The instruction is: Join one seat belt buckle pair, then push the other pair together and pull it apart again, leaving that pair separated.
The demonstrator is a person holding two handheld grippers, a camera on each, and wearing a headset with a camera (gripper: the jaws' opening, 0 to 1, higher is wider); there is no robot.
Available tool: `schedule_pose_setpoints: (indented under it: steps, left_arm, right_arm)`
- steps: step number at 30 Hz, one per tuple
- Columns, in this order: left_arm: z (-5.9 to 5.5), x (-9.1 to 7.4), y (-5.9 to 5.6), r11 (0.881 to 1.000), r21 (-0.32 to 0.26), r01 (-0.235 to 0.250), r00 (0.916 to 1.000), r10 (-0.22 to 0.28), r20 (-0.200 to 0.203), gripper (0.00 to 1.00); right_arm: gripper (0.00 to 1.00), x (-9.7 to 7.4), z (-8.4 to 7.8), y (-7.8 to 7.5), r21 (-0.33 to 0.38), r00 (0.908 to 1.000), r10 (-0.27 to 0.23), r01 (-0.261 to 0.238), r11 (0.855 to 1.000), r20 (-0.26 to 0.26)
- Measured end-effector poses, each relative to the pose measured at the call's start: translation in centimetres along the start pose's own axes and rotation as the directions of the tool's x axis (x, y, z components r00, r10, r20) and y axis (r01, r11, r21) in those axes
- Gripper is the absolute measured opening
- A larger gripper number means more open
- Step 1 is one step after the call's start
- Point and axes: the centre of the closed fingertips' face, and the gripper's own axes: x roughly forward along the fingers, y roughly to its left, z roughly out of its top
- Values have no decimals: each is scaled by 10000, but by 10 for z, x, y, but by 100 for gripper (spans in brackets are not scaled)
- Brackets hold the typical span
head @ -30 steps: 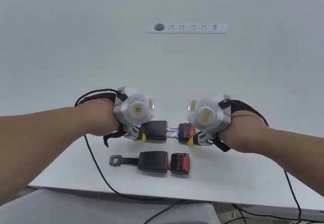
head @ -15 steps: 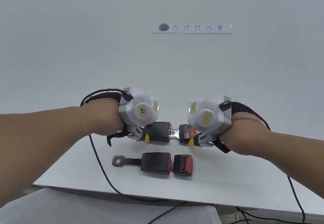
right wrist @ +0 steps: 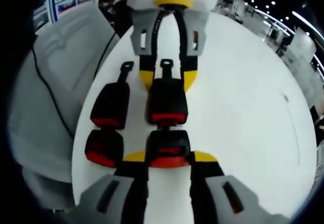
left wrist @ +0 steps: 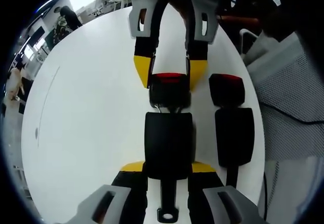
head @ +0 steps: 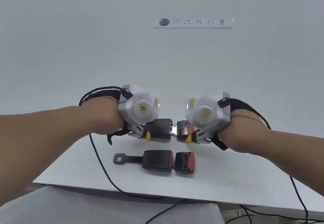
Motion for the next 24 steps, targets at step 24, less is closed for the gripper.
schedule_pose_setpoints:
  steps: [24]
  left_arm:
    - [-1,1,1,10000,-68,-3,10000,3,-11,30]
  right_arm:
    - [30,-1,-2,0,-21,9999,-41,41,10000,100]
